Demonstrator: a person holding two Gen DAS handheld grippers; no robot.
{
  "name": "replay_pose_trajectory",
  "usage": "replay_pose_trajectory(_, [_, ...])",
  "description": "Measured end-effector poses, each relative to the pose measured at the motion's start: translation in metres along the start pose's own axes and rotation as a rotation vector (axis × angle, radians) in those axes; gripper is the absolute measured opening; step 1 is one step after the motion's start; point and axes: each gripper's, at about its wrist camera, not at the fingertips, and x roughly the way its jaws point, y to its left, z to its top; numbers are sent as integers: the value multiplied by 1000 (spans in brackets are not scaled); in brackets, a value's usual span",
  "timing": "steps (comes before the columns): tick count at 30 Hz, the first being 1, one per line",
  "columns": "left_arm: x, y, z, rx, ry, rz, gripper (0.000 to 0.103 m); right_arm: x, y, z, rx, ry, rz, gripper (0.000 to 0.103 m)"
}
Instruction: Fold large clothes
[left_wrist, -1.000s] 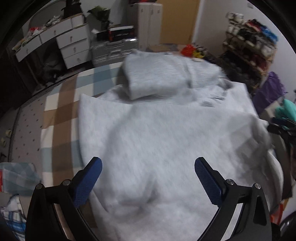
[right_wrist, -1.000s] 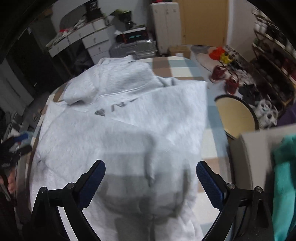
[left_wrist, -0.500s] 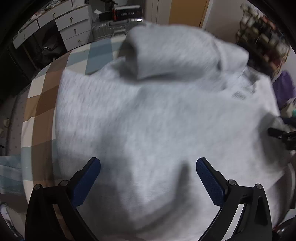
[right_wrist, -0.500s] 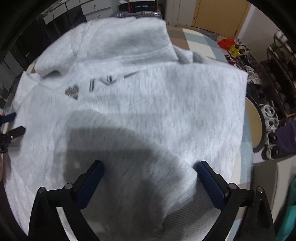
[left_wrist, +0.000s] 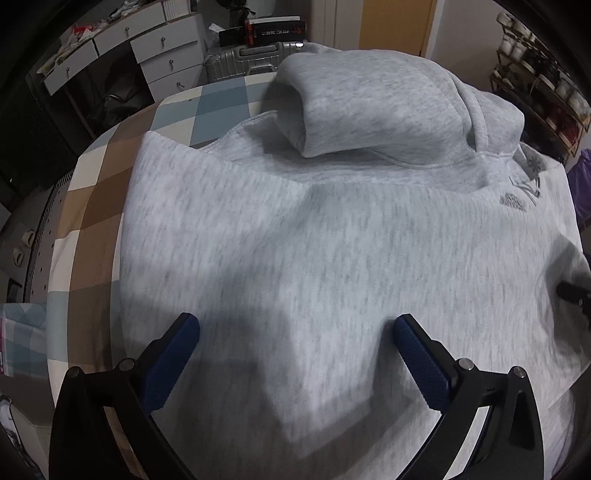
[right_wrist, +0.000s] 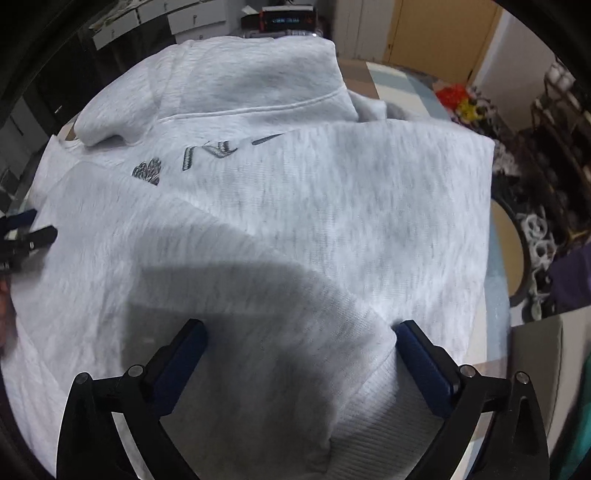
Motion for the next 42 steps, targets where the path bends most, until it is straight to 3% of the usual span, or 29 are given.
replay_pose_trajectory(2, [2, 1, -3, -6, 7, -8, 102, -14, -4, 13, 21, -4, 38, 94])
replay_pose_trajectory(9, [-13, 9, -6, -50, 23, 9, 102, -70, -4, 101, 133, -199, 135, 95])
replay_pose_trajectory(15, [-11, 9, -5, -67, -4, 20, 102, -30, 31, 201, 193, -178, 159, 93])
replay_pose_trajectory(17, [-14, 6, -8, -60, -14, 26, 102, -6, 51, 227, 160, -185, 119, 91])
replay_pose_trajectory(20, [-12, 8, -8, -48, -34, 23, 102, 29, 69, 245, 124, -144, 95, 79])
replay_pose_trajectory(22, [-10, 9, -5, -46, -27, 25, 102, 36, 69, 245, 120, -153, 68, 75])
replay_pose_trajectory(25, [-11, 7, -6, -48, -30, 26, 102, 31, 74, 243, 99, -156, 108, 27])
replay_pose_trajectory(26, [-15, 4, -10, -50, -32, 27, 102, 27, 78, 239, 78, -152, 90, 25])
replay_pose_trajectory(28, [-20, 0, -16, -51, -31, 29, 102, 13, 87, 227, 18, -180, 47, 9])
replay_pose_trajectory(35, [-20, -1, -14, -72, -30, 44, 102, -64, 91, 150, -93, -361, 87, 7])
replay_pose_trajectory(39, [-23, 3, -8, -116, 3, 44, 102, -83, 90, 94, -102, -388, 111, 7])
replay_pose_trajectory(42, [-37, 10, -7, -172, -24, 1, 102, -77, 79, 52, -67, -359, 158, 7])
